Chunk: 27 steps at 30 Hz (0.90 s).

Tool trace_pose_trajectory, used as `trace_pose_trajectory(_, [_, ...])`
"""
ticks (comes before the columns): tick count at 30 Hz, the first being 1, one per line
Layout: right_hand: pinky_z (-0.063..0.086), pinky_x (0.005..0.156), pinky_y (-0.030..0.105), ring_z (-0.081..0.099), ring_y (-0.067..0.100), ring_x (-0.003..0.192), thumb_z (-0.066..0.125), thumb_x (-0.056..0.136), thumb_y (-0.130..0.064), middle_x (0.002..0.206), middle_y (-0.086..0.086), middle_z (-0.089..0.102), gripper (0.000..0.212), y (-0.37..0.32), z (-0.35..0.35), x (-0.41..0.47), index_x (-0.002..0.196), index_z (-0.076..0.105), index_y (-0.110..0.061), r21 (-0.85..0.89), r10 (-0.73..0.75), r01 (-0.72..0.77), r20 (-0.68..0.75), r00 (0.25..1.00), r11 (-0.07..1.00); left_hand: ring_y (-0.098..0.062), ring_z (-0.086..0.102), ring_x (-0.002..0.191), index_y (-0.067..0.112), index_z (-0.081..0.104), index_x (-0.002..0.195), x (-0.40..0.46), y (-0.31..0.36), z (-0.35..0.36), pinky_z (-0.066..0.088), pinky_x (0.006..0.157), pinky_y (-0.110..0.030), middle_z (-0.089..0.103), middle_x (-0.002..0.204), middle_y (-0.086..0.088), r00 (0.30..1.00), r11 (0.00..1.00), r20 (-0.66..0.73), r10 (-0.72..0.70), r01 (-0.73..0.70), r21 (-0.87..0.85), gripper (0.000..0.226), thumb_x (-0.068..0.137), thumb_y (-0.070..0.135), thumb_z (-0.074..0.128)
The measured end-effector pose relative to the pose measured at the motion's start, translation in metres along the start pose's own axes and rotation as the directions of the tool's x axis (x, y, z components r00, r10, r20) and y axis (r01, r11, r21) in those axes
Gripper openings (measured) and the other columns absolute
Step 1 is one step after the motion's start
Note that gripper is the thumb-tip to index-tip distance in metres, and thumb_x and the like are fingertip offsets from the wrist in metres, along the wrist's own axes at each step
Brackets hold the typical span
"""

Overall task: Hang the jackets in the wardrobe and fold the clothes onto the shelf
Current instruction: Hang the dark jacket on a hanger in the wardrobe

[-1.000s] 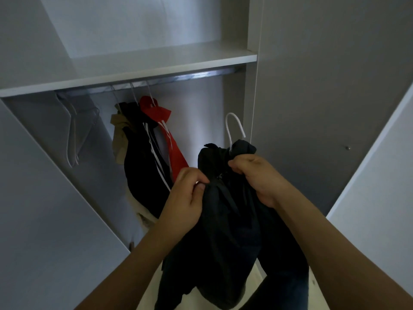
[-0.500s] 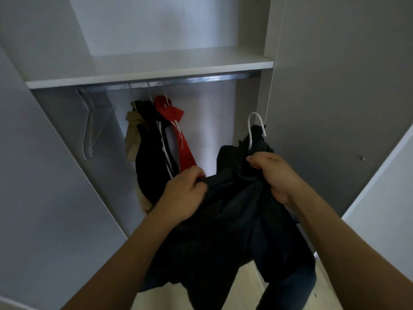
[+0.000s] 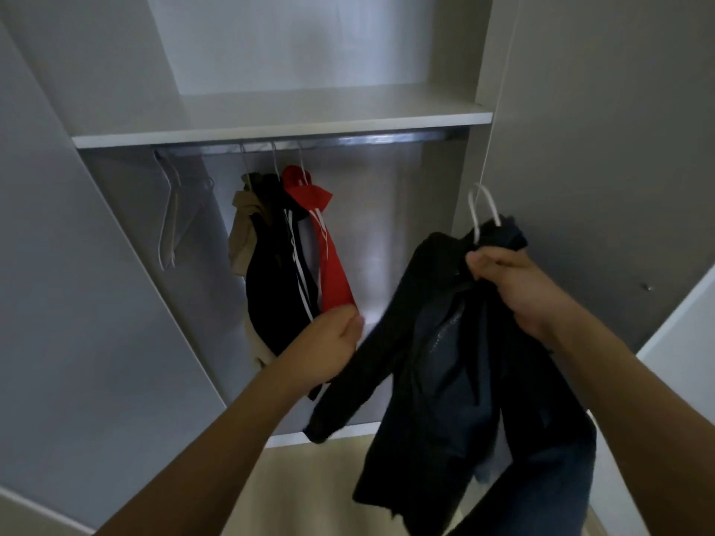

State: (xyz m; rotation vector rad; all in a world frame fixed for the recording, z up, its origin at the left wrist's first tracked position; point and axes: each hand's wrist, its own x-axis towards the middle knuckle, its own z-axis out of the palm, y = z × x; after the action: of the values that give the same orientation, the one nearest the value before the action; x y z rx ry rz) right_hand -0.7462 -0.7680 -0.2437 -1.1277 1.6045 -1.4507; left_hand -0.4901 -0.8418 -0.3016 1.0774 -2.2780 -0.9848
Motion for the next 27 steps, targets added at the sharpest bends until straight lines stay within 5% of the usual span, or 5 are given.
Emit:
trace_pose_trajectory(7, [0.039,0.080,0.006,0.052,0.005,0.093,0.057,0.095,-0.027,0.119,0.001,0.036,0.034,-0.013,0.017,-0.009,0.062,0.064,-0.025,-0.218,-0.096,0.105,0.052,0.994,0.970,-0.010,0.062,0.079,0.024,0.061,0.087,0.053,0.059,0.050,0.051,0.073,-0.033,0.065,0.086,0.002,0.988,0.967,0.142,0.056,-0.018,-0.255,0.032,0.098,0.050,0.045])
trace_pose_trajectory(18, [0.019,0.088,-0.010,0.032,0.000,0.094,0.057,0.096,-0.015,0.118,0.005,0.021,0.022,0.005,0.001,0.015,0.090,0.068,0.003,-0.379,-0.195,0.099,-0.225,0.955,0.920,-0.011,0.055,0.061,0.012,0.057,0.069,0.019,0.065,0.009,0.048,0.065,-0.034,0.058,0.069,-0.005,0.949,0.984,0.268,0.165,-0.176,0.018,0.038,0.099,0.035,0.052])
trace_pose_trajectory(22, [0.045,0.085,0.024,0.048,0.013,0.085,0.055,0.097,-0.014,0.107,0.001,0.036,0.024,-0.004,0.019,0.028,0.076,0.062,-0.006,-0.338,-0.166,0.087,-0.210,0.964,0.937,-0.007,0.049,0.053,0.022,0.052,0.062,0.005,0.056,-0.005,0.043,0.059,-0.030,0.047,0.057,0.007,0.955,0.990,0.270,0.119,-0.135,0.043,0.038,0.097,0.036,0.054])
trace_pose_trajectory(24, [0.043,0.063,0.026,0.048,0.014,0.066,0.051,0.097,-0.009,0.083,0.003,0.047,0.026,-0.010,0.026,0.032,0.078,0.064,0.004,-0.316,-0.154,0.101,-0.146,0.977,0.943,-0.007,0.048,0.055,0.020,0.051,0.062,0.003,0.048,-0.003,0.042,0.061,-0.031,0.046,0.058,0.006,0.965,0.997,0.251,0.079,-0.079,-0.009,0.038,0.097,0.034,0.055])
trace_pose_trajectory(27, [0.045,0.070,0.031,0.053,0.023,0.074,0.049,0.096,-0.005,0.082,0.017,0.055,0.023,-0.011,0.032,0.030,0.091,0.062,0.013,-0.122,-0.039,0.025,-0.115,0.993,0.992,-0.012,0.052,0.061,0.008,0.052,0.069,0.003,0.030,-0.001,0.048,0.065,-0.037,0.050,0.066,-0.010,0.976,0.997,0.214,0.039,-0.024,-0.070,0.038,0.097,0.033,0.054])
